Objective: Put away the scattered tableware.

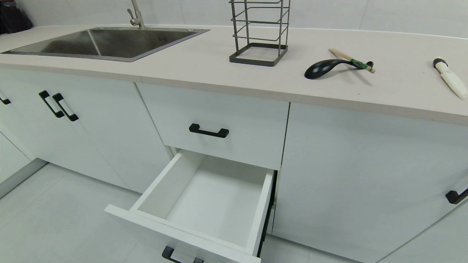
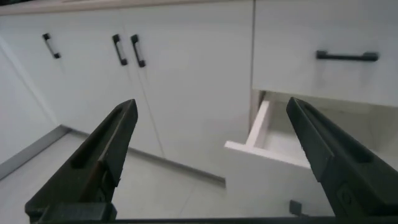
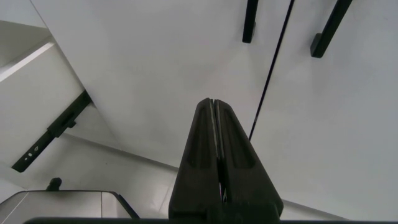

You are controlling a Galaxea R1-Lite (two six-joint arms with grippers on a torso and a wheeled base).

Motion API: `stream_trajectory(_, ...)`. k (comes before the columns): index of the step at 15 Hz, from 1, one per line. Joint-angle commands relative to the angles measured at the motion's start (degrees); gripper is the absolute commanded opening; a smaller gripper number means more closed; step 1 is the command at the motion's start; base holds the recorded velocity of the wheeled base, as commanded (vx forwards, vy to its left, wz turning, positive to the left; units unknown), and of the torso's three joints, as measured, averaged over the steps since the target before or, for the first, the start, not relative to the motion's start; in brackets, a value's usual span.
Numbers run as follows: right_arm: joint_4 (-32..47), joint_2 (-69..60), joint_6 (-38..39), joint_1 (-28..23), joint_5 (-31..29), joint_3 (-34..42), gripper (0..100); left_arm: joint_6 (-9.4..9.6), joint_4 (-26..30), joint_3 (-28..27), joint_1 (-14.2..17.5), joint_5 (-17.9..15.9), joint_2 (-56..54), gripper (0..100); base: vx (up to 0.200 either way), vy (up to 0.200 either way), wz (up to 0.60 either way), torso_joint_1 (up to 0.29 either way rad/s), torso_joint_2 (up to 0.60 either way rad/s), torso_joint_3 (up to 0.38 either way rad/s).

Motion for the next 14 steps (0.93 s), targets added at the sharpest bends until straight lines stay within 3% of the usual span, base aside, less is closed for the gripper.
stream_trajectory(1, 0.0, 0.0, 0.0, 0.0, 0.1, 0.0, 0, -0.47, 0.9, 10.9, 2.2, -0.7, -4.9, 100, 0.0, 0.0, 0.0, 0.0, 0.0, 0.0)
stream_trajectory(4, 0.0, 0.0, 0.0, 0.0, -0.1, 0.0, 0, -3.19, 1.5, 10.8, 2.1, -6.4, -4.9, 100, 0.0, 0.0, 0.0, 0.0, 0.0, 0.0)
stream_trajectory(5, 0.0, 0.0, 0.0, 0.0, 0.1, 0.0, 0, -4.16, 1.8, 10.9, 2.1, -9.8, -4.9, 100, 0.0, 0.0, 0.0, 0.0, 0.0, 0.0)
stream_trajectory(6, 0.0, 0.0, -0.1, 0.0, 0.1, 0.0, 0, -3.81, 5.3, 10.8, 2.1, -15.2, -4.9, 100, 0.0, 0.0, 0.0, 0.0, 0.0, 0.0)
stream_trajectory(8, 0.0, 0.1, -0.3, 0.0, 0.1, 0.0, 0, -4.07, 4.7, 10.8, 2.1, -15.3, -4.9, 100, 0.0, 0.0, 0.0, 0.0, 0.0, 0.0)
stream_trajectory(11, 0.0, 0.0, -0.3, 0.0, 0.1, -0.1, 0, -4.42, 4.7, 10.8, 2.1, -15.3, -4.9, 100, 0.0, 0.0, 0.6, -0.001, 0.0, 0.004)
stream_trajectory(14, 0.0, 0.0, -0.2, 0.0, 0.1, 0.0, 0, -4.95, 4.7, 10.8, 2.1, -15.3, -4.9, 100, 0.0, 0.0, 0.0, 0.0, 0.0, 0.0)
